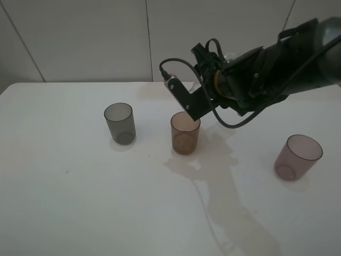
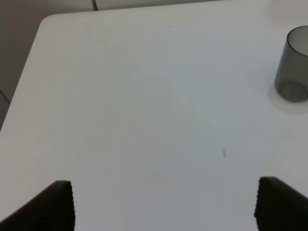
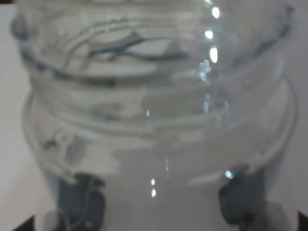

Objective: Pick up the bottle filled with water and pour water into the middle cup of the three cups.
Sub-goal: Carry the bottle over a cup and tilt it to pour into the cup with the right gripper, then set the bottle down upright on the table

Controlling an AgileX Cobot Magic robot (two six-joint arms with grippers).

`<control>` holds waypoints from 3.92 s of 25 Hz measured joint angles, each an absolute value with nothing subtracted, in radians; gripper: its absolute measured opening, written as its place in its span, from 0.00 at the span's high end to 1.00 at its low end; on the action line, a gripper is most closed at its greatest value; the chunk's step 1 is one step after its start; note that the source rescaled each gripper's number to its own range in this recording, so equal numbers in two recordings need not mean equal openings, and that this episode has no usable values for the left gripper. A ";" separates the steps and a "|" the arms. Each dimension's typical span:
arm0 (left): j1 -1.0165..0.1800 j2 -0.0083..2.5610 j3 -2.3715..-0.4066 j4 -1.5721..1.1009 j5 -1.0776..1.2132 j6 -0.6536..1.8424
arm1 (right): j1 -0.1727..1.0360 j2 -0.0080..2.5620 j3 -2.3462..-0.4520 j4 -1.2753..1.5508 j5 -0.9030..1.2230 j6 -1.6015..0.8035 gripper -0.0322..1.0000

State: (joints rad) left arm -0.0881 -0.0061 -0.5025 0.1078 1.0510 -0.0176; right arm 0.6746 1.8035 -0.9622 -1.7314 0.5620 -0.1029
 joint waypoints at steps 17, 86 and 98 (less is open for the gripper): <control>-0.088 -0.006 -0.503 0.108 1.051 -0.018 | 0.698 1.804 -0.962 -1.731 0.539 -0.145 0.97; -0.088 -0.006 -0.503 0.108 1.051 -0.018 | 0.291 2.160 -0.839 0.042 -0.864 -0.141 0.97; -0.088 -0.006 -0.503 0.108 1.051 -0.018 | 0.291 2.161 -0.839 0.056 -0.883 -0.064 0.49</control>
